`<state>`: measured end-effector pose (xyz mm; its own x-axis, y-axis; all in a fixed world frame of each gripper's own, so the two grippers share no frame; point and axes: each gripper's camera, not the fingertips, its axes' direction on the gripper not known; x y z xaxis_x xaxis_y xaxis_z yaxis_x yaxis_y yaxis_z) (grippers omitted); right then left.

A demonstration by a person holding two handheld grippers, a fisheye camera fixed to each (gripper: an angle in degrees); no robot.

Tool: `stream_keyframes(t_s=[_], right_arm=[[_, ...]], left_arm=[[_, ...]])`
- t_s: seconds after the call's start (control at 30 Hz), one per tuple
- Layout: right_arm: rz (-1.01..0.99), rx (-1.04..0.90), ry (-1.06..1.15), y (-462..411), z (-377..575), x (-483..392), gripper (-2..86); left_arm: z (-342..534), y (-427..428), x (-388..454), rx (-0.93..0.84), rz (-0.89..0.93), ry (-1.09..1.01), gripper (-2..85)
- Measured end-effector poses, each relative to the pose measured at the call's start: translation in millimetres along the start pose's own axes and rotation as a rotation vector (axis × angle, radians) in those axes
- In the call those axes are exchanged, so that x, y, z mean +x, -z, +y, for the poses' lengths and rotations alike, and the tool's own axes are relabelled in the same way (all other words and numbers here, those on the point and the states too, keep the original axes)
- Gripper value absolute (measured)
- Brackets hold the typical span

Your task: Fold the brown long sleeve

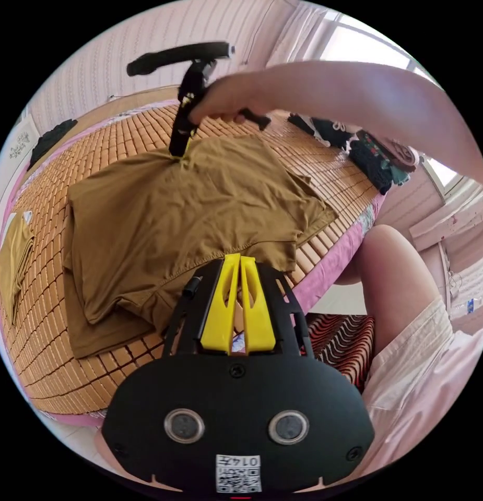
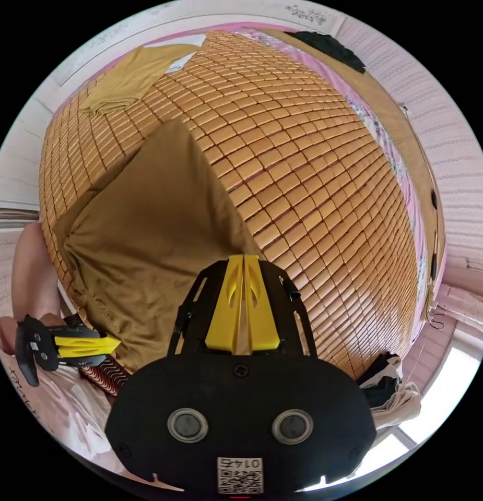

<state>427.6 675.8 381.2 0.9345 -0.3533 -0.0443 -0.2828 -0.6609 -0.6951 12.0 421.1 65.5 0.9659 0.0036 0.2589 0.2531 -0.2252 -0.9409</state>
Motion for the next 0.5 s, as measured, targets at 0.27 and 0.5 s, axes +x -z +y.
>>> stream_keyframes(t_s=[0.27,0.5], right_arm=[[-0.067,0.153,-0.128,13.3,74.5,29.3,-0.3],[-0.232,0.235,-0.490,7.1,330.5,37.5,6.7]], left_arm=[[29.6,-7.1,6.3,0.026,0.009,-0.032,-0.9],[48.0,10.8,16.9,0.171,0.111,-0.075,3.6]])
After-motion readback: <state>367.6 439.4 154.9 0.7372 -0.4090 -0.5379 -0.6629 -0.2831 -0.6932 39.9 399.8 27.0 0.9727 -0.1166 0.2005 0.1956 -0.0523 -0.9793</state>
